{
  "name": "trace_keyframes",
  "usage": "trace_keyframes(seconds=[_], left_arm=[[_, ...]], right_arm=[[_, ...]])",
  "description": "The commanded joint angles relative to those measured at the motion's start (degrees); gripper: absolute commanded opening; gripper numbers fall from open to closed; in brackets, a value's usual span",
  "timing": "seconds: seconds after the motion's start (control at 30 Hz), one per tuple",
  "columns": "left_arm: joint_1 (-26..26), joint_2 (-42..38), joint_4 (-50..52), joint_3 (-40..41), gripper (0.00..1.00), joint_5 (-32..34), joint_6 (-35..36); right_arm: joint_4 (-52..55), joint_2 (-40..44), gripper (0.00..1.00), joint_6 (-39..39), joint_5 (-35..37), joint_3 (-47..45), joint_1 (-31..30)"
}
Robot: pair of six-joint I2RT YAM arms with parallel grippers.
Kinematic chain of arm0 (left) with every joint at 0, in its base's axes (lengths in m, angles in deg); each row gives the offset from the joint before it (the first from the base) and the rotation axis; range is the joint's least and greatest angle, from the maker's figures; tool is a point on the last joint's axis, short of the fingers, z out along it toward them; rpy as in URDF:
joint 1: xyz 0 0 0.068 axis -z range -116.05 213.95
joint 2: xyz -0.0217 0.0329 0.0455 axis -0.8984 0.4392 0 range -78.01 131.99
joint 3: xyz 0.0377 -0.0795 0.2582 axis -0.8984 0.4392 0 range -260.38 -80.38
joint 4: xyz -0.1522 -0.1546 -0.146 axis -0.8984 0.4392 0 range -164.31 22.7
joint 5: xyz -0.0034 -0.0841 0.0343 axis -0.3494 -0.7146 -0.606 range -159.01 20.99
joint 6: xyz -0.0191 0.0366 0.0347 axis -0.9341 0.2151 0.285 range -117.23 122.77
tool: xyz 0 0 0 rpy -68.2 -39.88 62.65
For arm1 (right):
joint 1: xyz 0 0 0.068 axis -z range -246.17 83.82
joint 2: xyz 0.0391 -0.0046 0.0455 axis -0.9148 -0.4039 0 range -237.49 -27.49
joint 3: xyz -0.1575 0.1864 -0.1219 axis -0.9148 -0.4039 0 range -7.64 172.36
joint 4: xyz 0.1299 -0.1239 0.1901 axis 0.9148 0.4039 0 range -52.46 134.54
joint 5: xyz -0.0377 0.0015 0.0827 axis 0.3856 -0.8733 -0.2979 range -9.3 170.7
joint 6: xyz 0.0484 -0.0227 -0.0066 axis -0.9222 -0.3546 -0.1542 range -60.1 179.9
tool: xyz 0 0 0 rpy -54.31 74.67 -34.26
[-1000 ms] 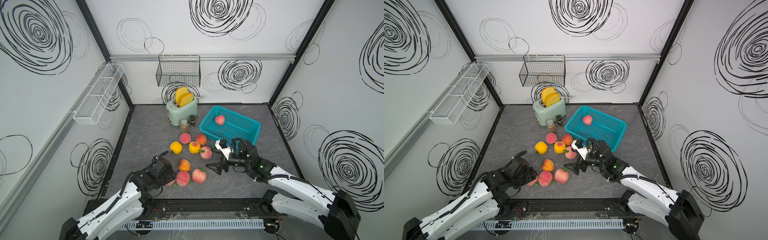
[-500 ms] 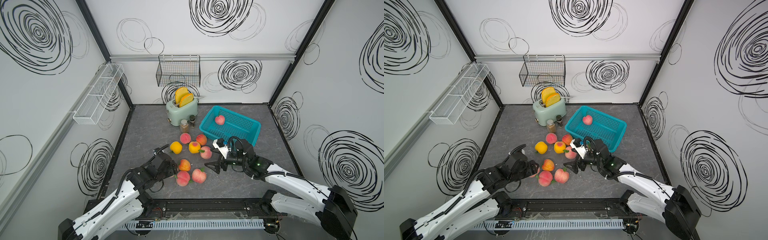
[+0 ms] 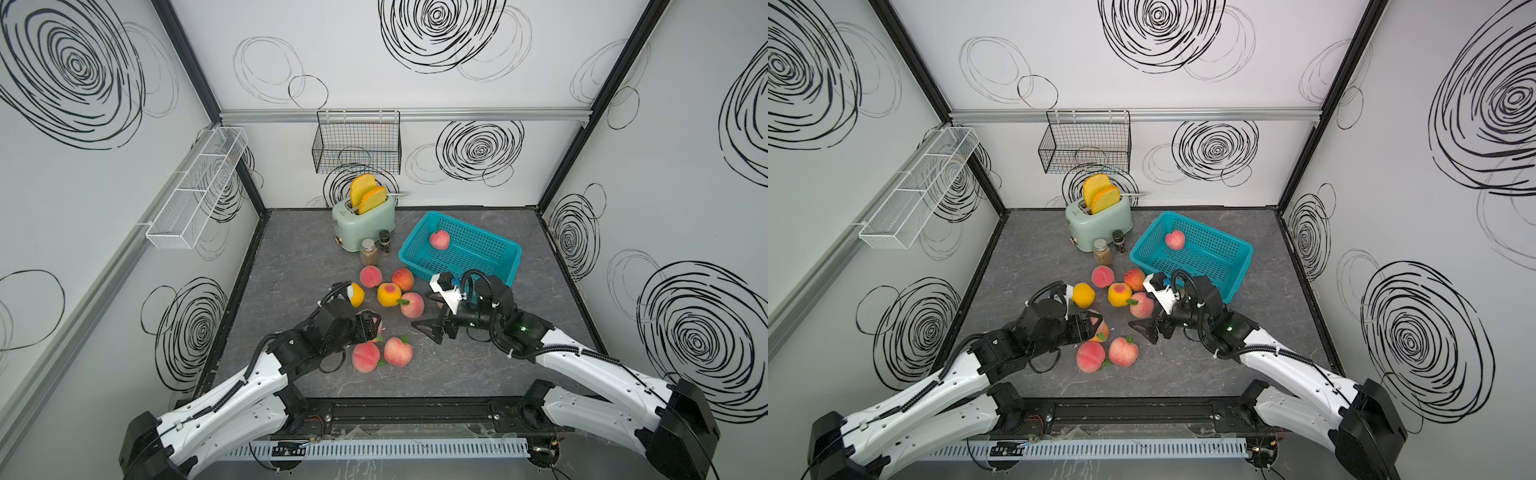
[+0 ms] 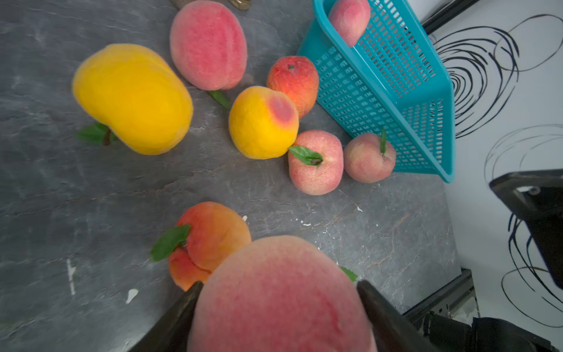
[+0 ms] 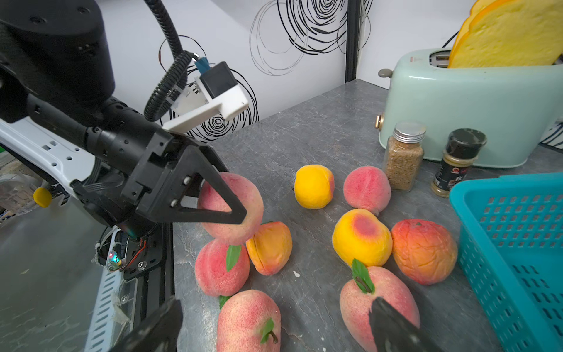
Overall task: Put the peaches into the basket
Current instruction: Pick up the peach from the center of the board.
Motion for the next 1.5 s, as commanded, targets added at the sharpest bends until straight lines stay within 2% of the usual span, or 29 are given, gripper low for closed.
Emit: trace_keyframes(seconds=[0.0, 0.27, 0.47, 0.7, 0.87, 1.03, 1.47], left_arm=[[0.96, 3.7, -9.48, -3.28, 0.7, -1.96, 4.12], [0.44, 10.78, -15.36, -6.79, 0.7, -7.09, 7.62], [-3.57, 13.26, -21.08, -6.93, 0.7, -14.53, 6.61], [-6.55, 15.82, -22.59, -8.94, 0.7, -23.3, 8.03], [-6.81, 15.74, -22.62, -9.32, 0.7, -25.86, 9.19], [-6.83, 15.73, -23.98, -9.13, 0.69, -28.55, 8.99], [-5.25, 17.46, -24.82, -10.45, 0.68, -31.69, 9.33]], right_arm=[[0.24, 2.53, 0.99, 0.89, -1.85, 0.08, 0.24], [-2.72, 4.48, 0.99, 1.9, -3.55, -1.11, -0.44], [-4.36, 1.47, 0.99, 2.18, -2.54, -1.57, -0.77], [-6.21, -1.48, 0.99, 2.92, 0.12, -1.81, -1.74], [-7.64, -3.87, 0.99, 3.18, 0.13, -0.86, -1.96], [-8.03, -6.01, 0.99, 4.0, 3.79, 0.07, -2.22], [-14.84, -8.54, 0.99, 2.14, 2.32, -0.65, -2.22]])
